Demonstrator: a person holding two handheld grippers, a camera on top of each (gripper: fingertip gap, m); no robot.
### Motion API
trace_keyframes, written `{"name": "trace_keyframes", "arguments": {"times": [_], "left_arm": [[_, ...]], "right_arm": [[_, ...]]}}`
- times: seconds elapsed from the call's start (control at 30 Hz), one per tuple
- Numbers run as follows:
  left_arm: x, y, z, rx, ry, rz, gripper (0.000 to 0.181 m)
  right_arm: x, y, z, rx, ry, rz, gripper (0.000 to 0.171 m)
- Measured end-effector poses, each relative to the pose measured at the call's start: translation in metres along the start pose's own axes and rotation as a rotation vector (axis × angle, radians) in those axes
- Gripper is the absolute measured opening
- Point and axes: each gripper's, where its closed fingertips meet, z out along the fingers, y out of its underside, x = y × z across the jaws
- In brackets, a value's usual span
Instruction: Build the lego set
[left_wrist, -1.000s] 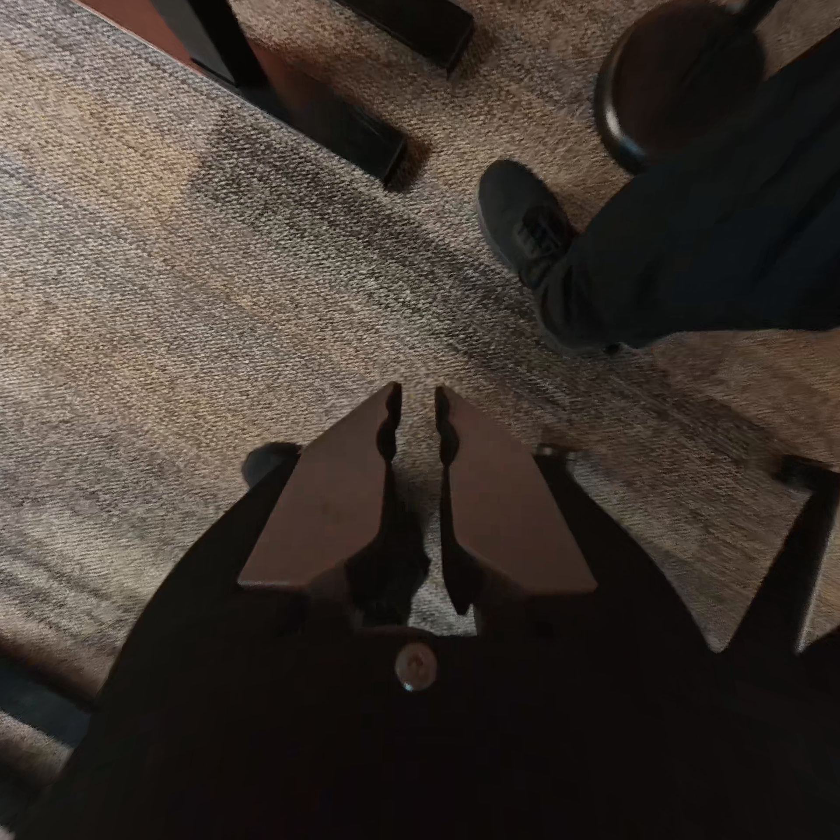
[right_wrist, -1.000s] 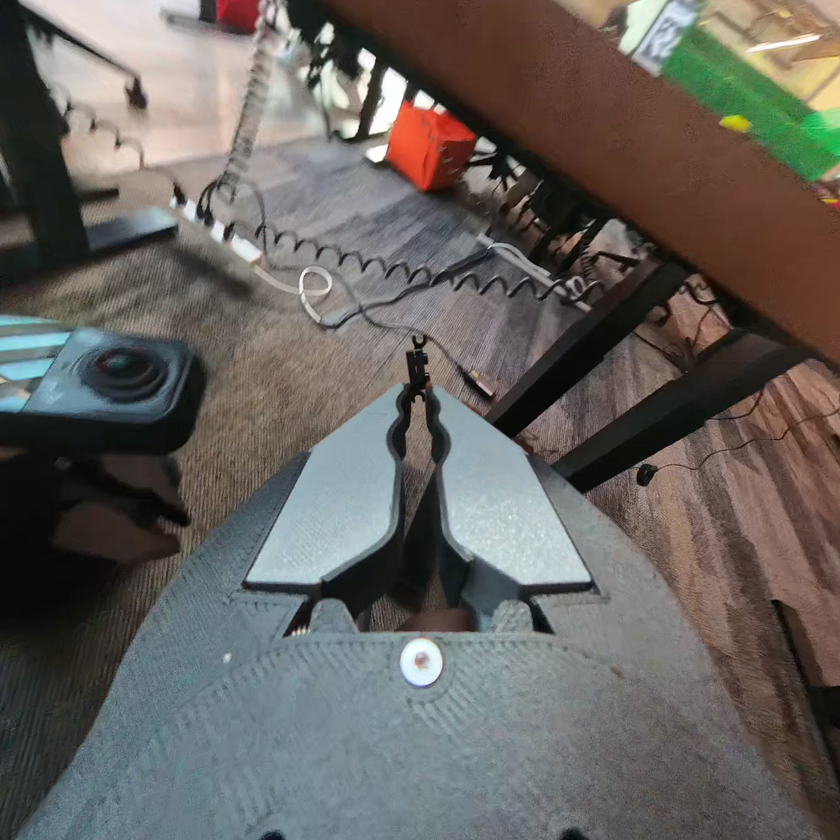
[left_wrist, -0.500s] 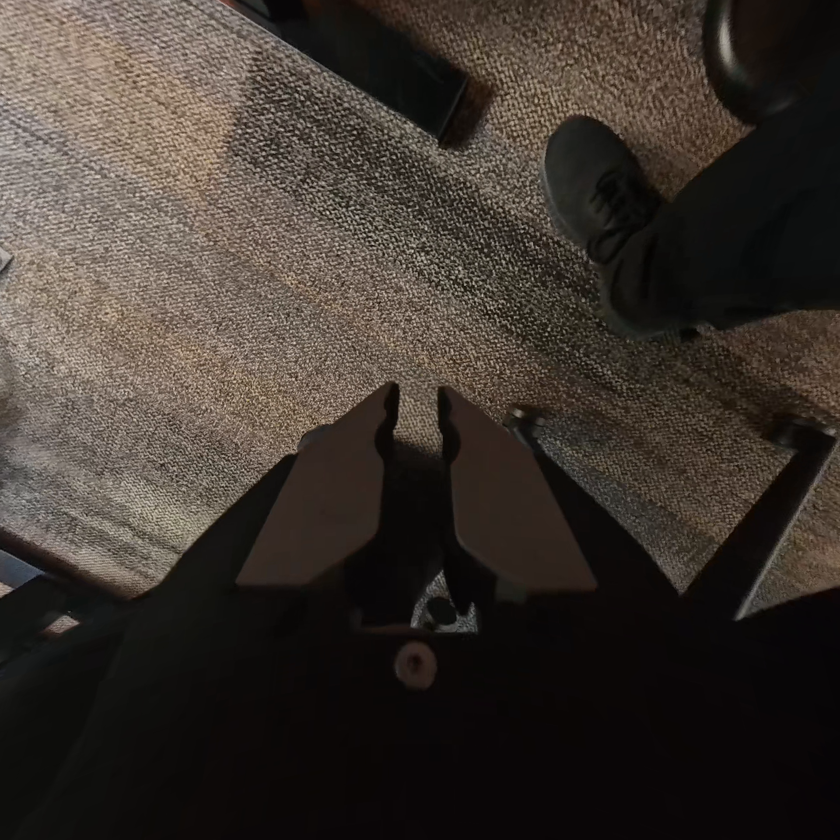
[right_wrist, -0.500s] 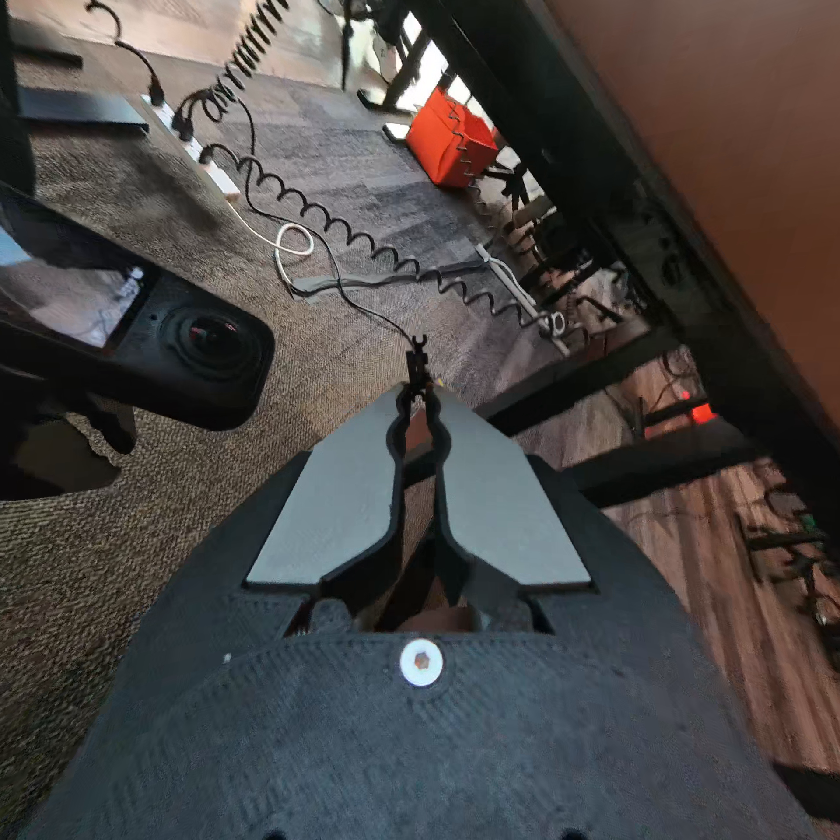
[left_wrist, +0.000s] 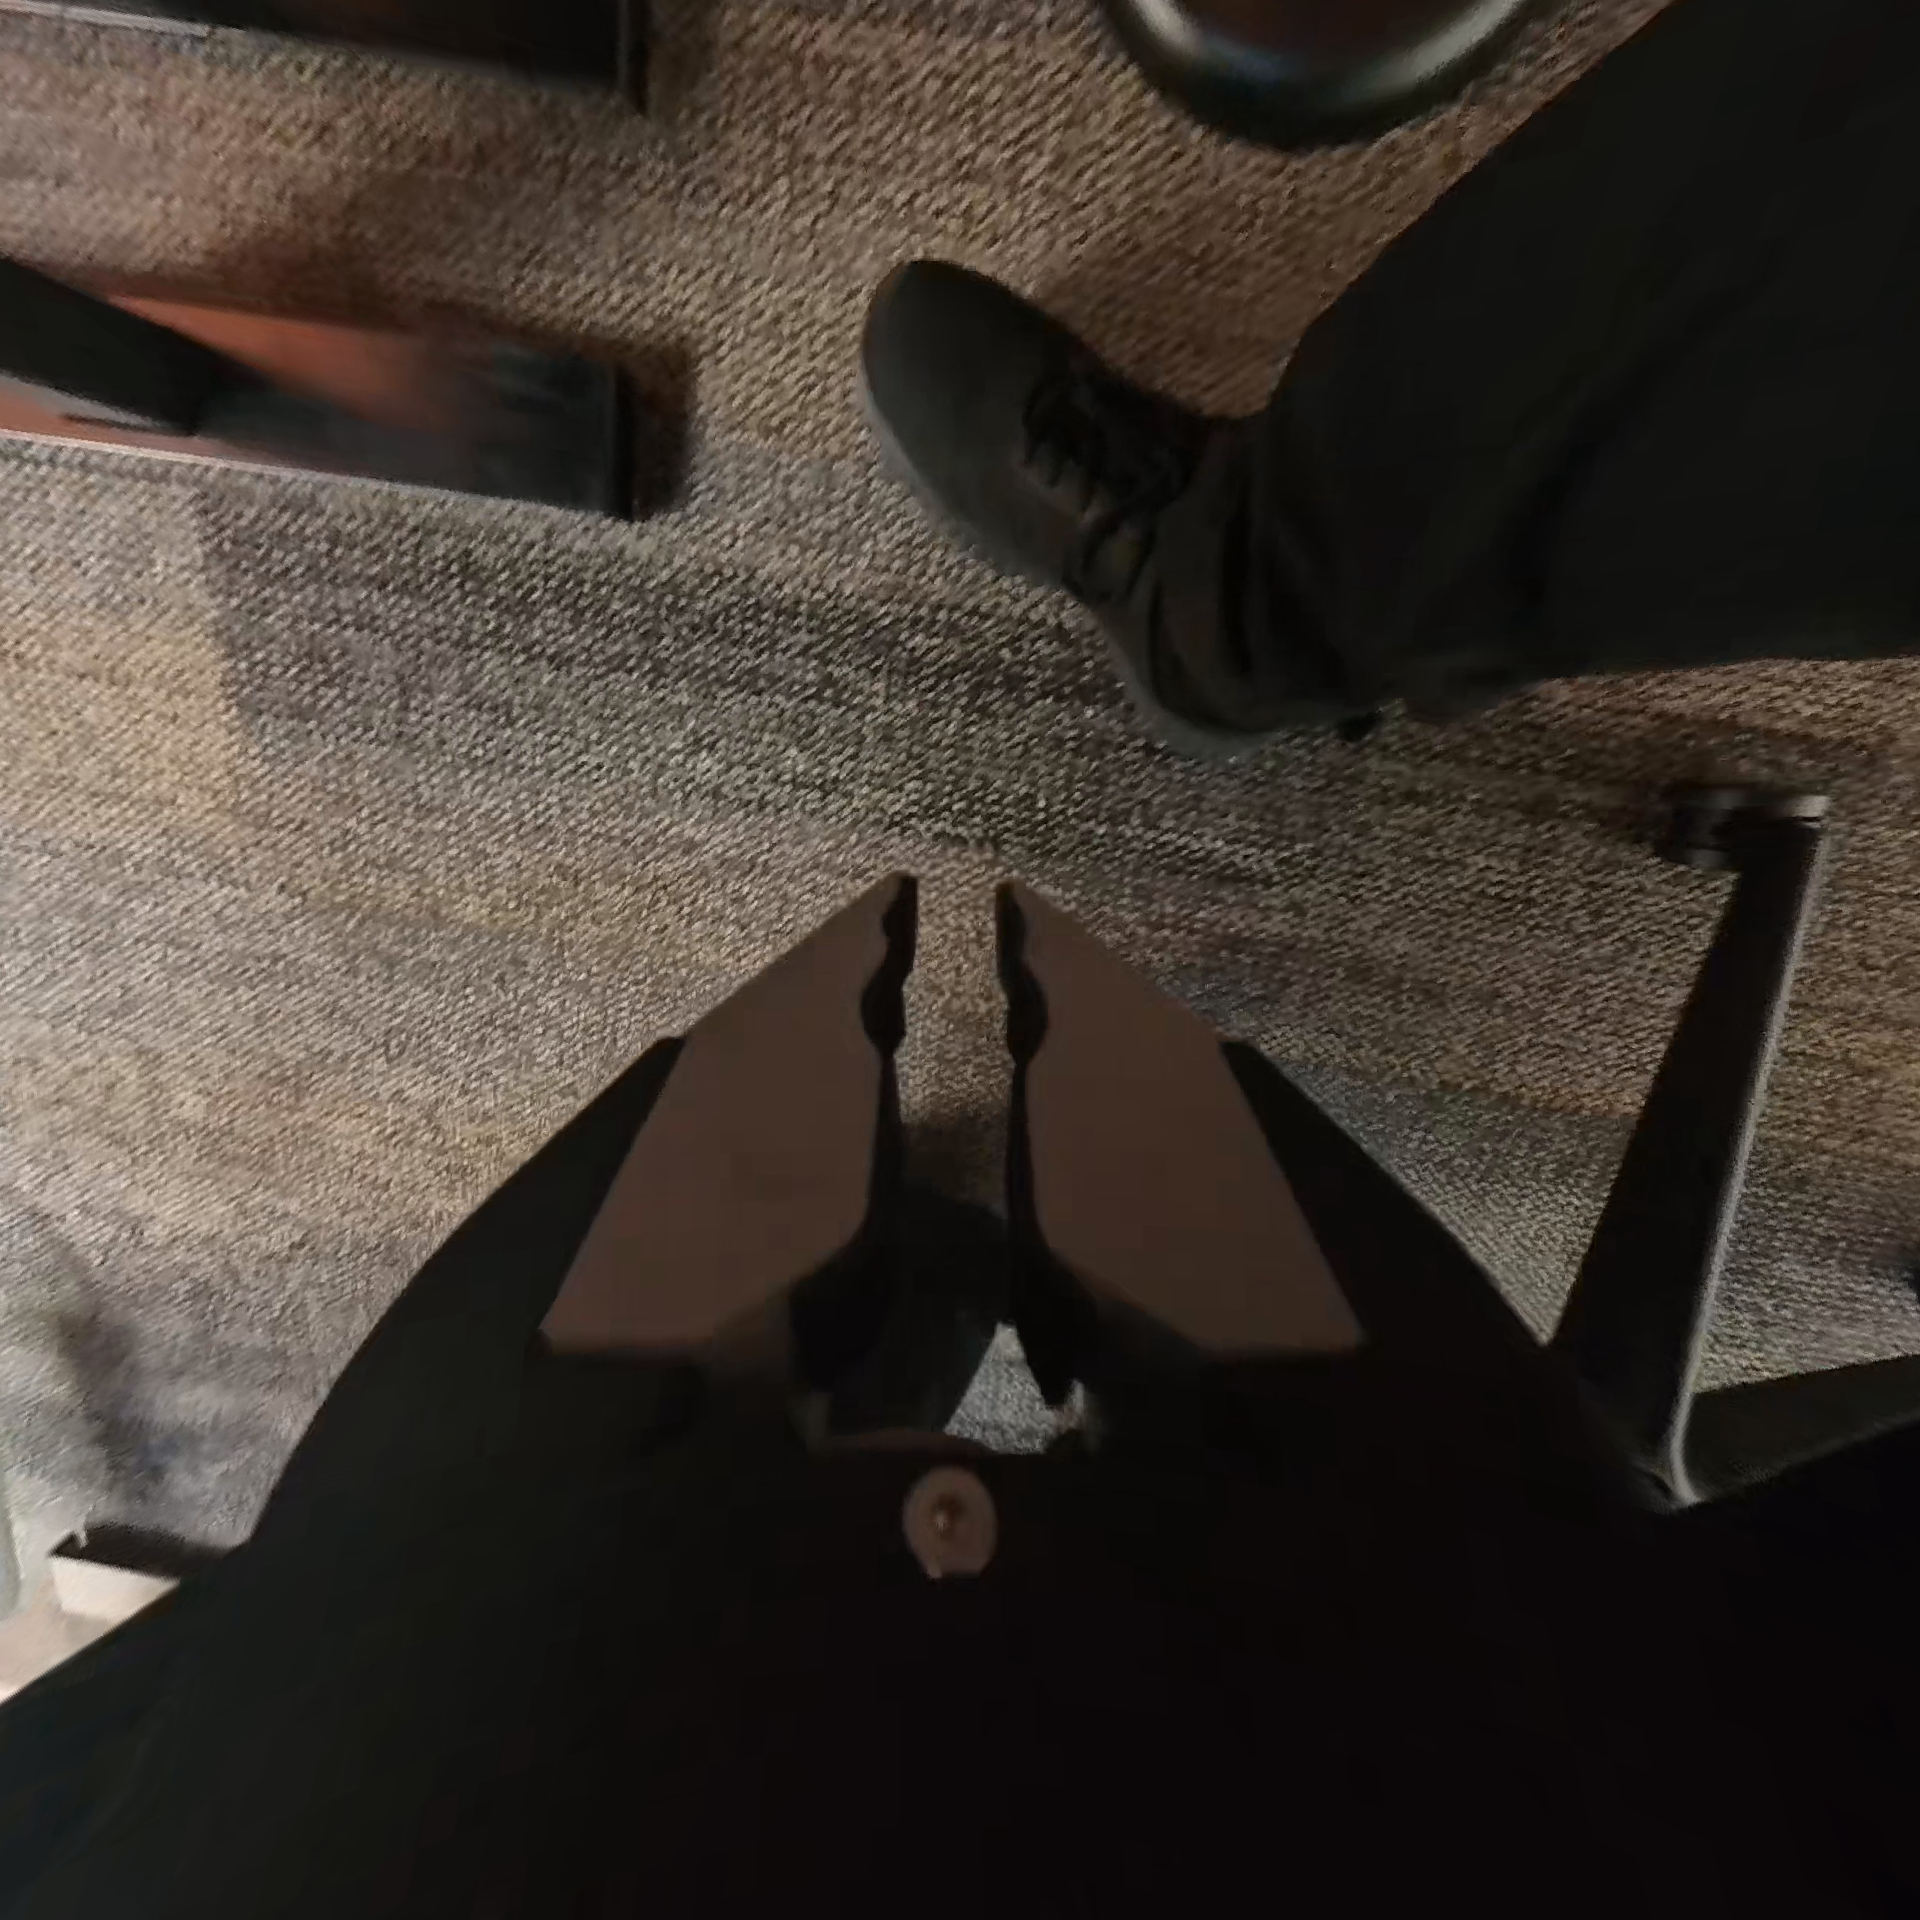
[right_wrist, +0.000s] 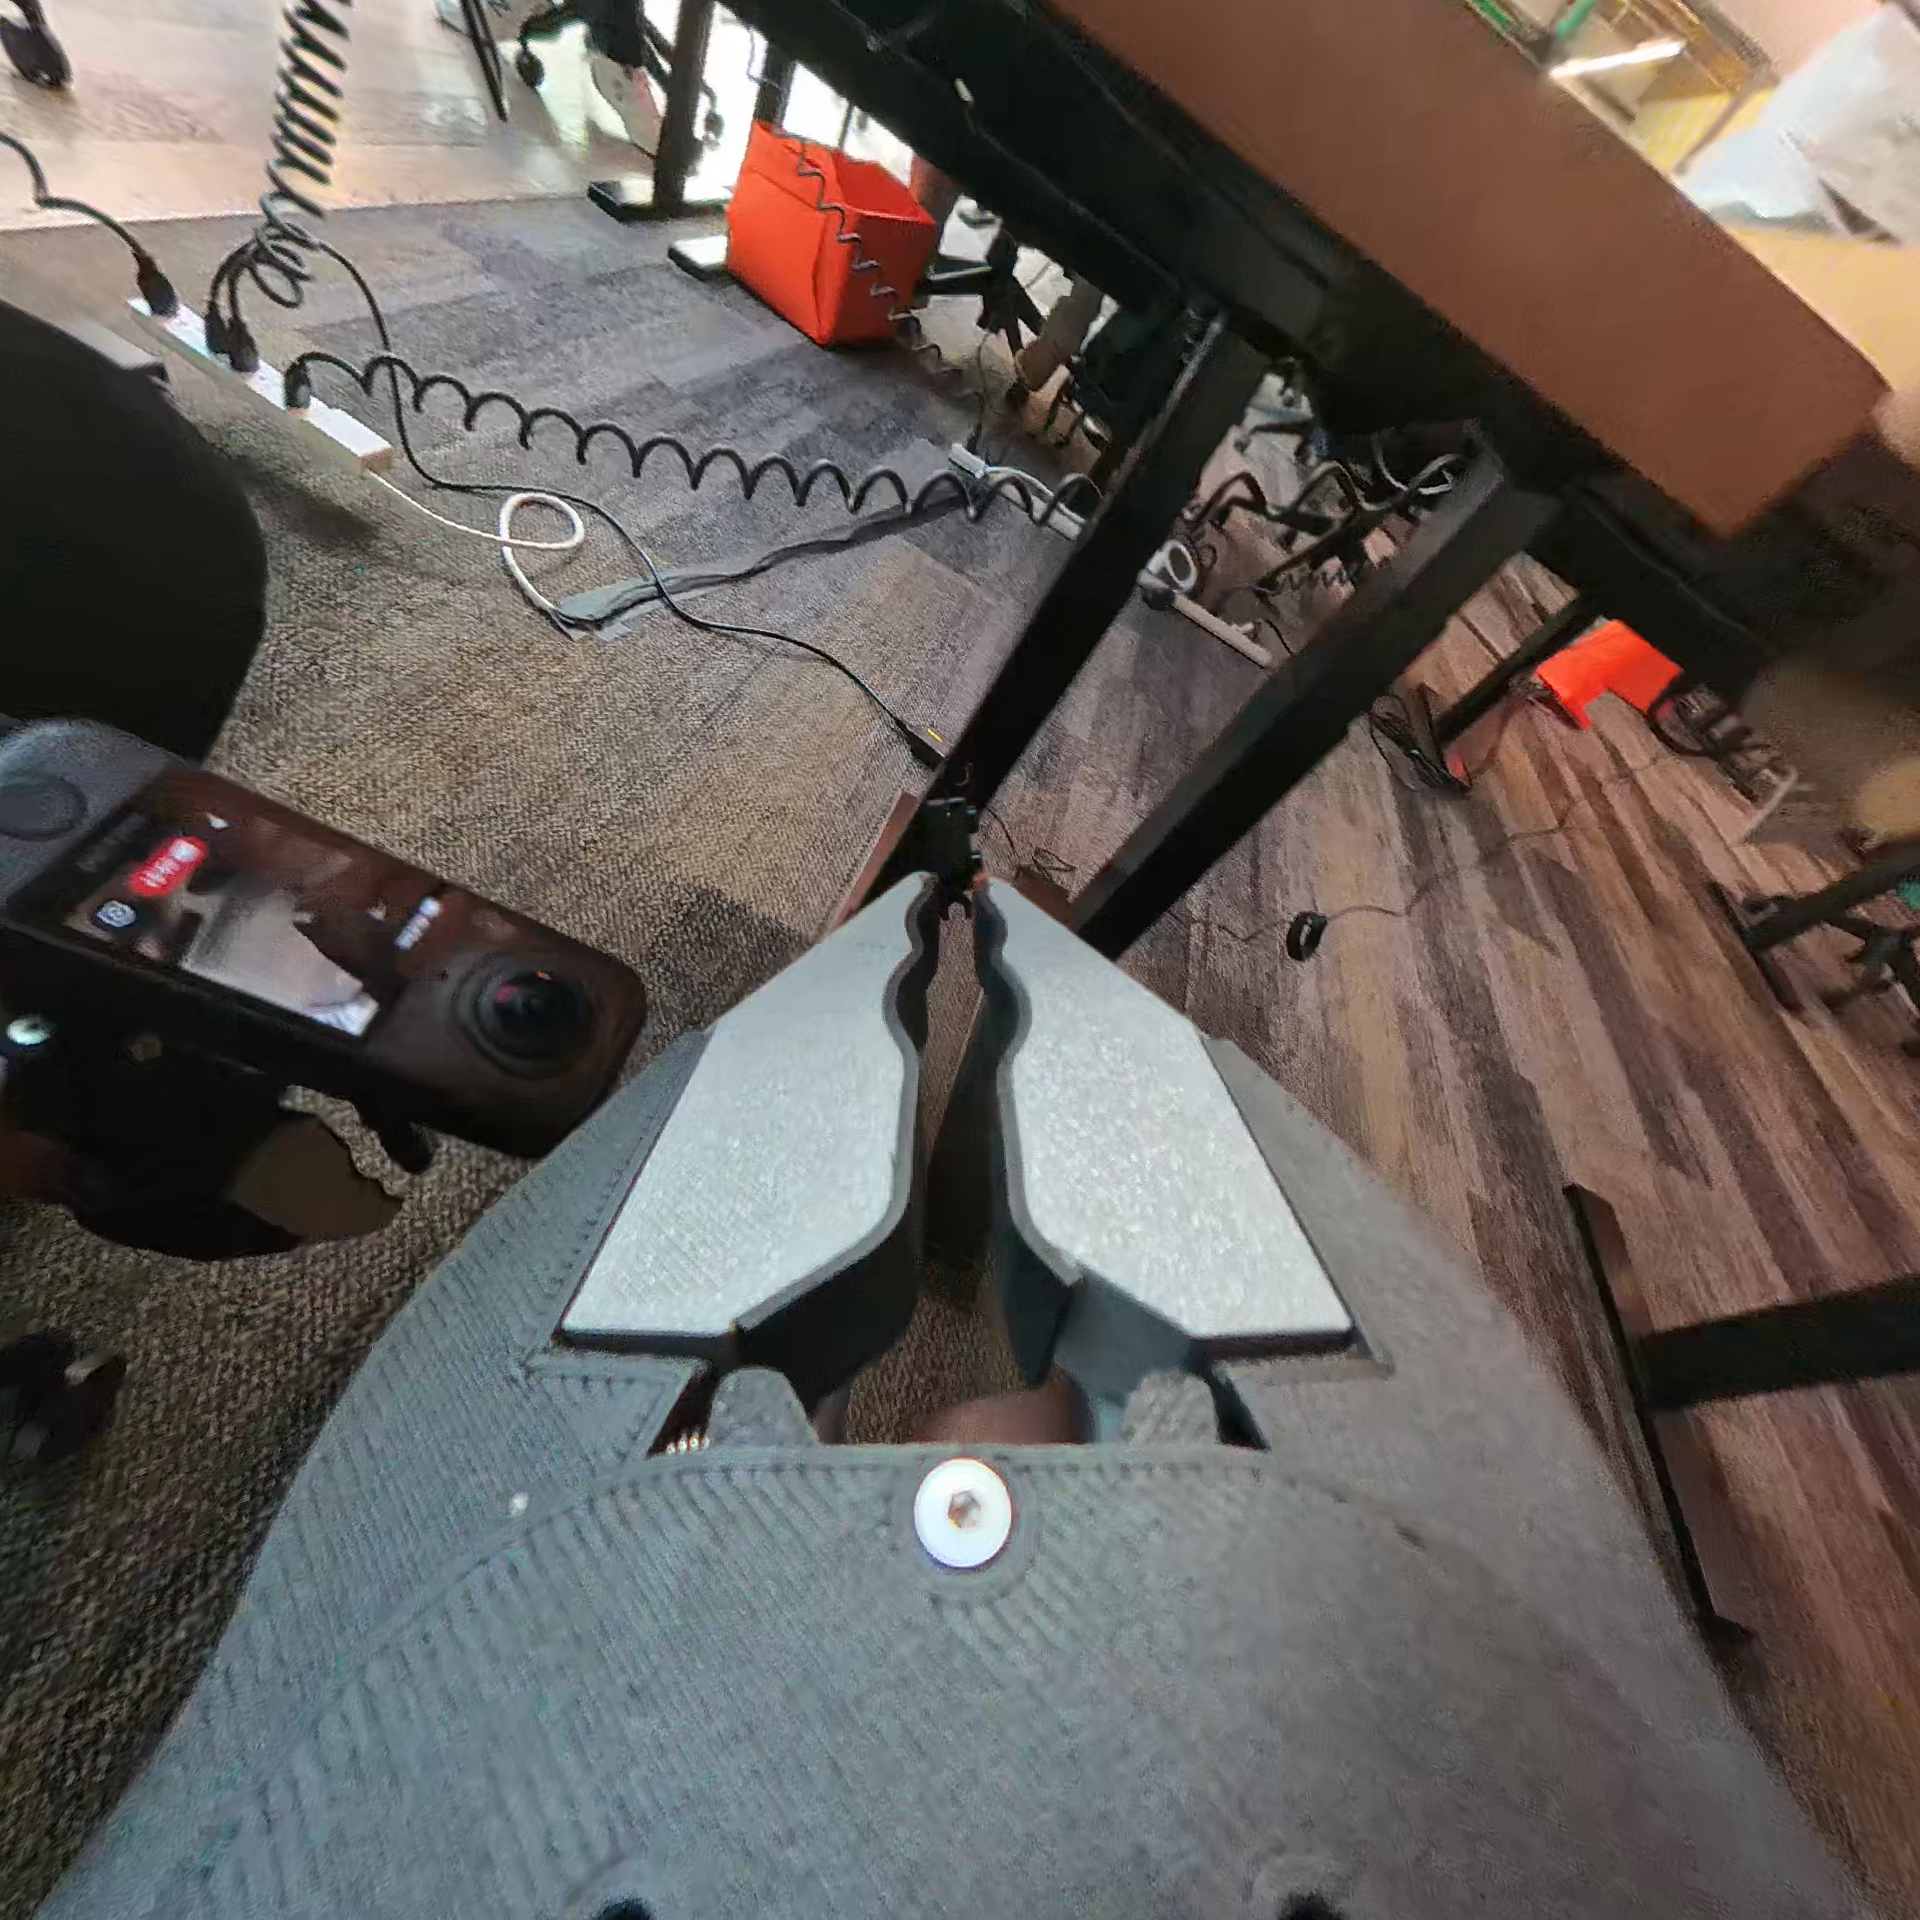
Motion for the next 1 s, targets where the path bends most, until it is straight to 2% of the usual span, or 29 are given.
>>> {"name": "trace_keyframes", "arguments": {"times": [0.13, 0.27, 0.4, 0.5, 0.57, 0.67, 0.77, 0.83, 0.9, 1.0], "left_arm": [[0.022, -0.012, -0.004, 0.046, -0.013, 0.076, 0.012], [0.035, -0.03, -0.015, 0.128, 0.019, 0.053, 0.013], [0.041, -0.029, -0.024, 0.175, 0.037, 0.073, 0.013], [0.038, -0.019, -0.03, 0.161, 0.056, 0.078, 0.015], [0.036, -0.018, -0.039, 0.202, 0.08, 0.063, 0.014], [0.03, -0.007, -0.05, 0.24, 0.12, 0.02, 0.015], [0.014, 0.024, -0.057, 0.214, 0.117, -0.007, 0.015], [-0.001, 0.047, -0.064, 0.201, 0.099, -0.041, 0.015], [-0.017, 0.067, -0.074, 0.211, 0.094, -0.104, 0.015], [-0.033, 0.098, -0.091, 0.237, 0.149, -0.244, 0.016]], "right_arm": [[0.017, 0.029, -0.034, -0.019, 0.06, 0.078, 0.003], [0.029, 0.055, -0.051, -0.071, 0.098, 0.192, 0.002], [0.027, 0.051, -0.053, -0.083, 0.118, 0.217, 0.003], [0.012, -0.011, -0.057, 0.097, 0.121, 0.168, 0.002], [-0.013, -0.061, -0.049, 0.16, 0.053, 0.136, 0.003], [-0.033, -0.166, -0.038, 0.322, -0.029, 0.086, 0.003], [-0.032, -0.265, -0.021, 0.451, -0.06, 0.007, 0.003], [-0.032, -0.31, 0.009, 0.444, -0.092, -0.027, 0.003], [-0.036, -0.334, 0.053, 0.362, -0.114, -0.085, 0.002], [-0.06, -0.323, 0.123, 0.091, -0.252, -0.165, 0.003]]}}
